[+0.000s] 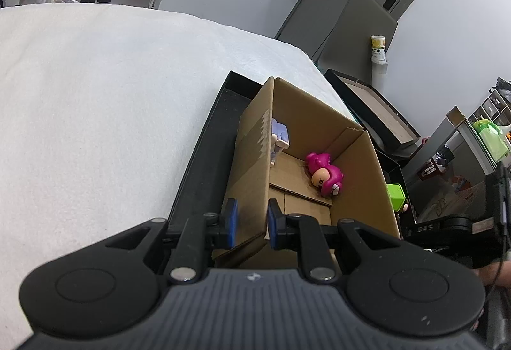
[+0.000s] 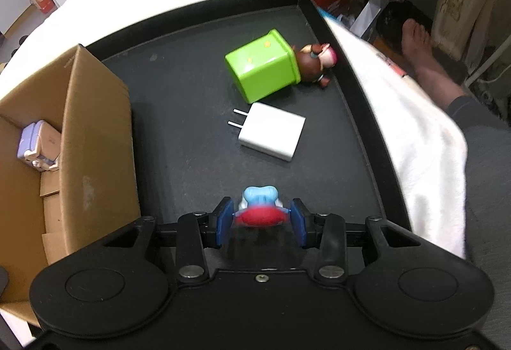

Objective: Organize rigid objects
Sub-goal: 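Close the right gripper on the blue-red figure and lift it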

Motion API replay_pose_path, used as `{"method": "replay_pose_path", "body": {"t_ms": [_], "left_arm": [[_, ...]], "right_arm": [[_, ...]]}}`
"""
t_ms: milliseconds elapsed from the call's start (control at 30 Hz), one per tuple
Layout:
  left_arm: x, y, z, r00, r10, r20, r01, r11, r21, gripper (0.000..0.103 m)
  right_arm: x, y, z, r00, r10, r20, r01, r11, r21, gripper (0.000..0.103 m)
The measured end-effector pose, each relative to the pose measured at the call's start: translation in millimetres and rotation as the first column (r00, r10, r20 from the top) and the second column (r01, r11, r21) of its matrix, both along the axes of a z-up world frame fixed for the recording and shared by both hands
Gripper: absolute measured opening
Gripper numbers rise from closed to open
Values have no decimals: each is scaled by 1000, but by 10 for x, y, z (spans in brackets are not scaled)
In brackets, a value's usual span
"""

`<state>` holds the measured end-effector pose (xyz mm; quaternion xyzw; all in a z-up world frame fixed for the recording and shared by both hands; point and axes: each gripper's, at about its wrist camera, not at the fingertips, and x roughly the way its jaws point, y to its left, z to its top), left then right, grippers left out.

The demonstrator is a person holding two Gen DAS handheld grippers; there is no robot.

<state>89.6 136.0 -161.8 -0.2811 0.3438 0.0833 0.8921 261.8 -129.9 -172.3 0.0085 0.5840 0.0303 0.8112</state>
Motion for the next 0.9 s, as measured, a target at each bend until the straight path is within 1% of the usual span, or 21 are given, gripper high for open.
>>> {"method": "replay_pose_path", "body": {"t_ms": [333, 467, 733, 900], "left_arm": [[-11, -18, 18, 1000, -5, 4, 5, 1000, 8, 18], [-18, -20, 26, 1000, -7, 5, 7, 1000, 8, 18], [-29, -19, 27, 1000, -8, 7, 8, 1000, 6, 18], [-33, -16, 36, 1000, -10, 6, 10, 1000, 5, 18]], "right_arm": [[-14, -108, 239, 999, 17, 48, -17, 1000, 5, 39], [-57, -111, 379, 997, 28, 70, -29, 1000, 5, 39], [-130, 20, 651, 989, 75, 125, -76, 997, 10, 39], [-158, 96, 809, 985, 91, 149, -97, 995, 37, 39]]}}
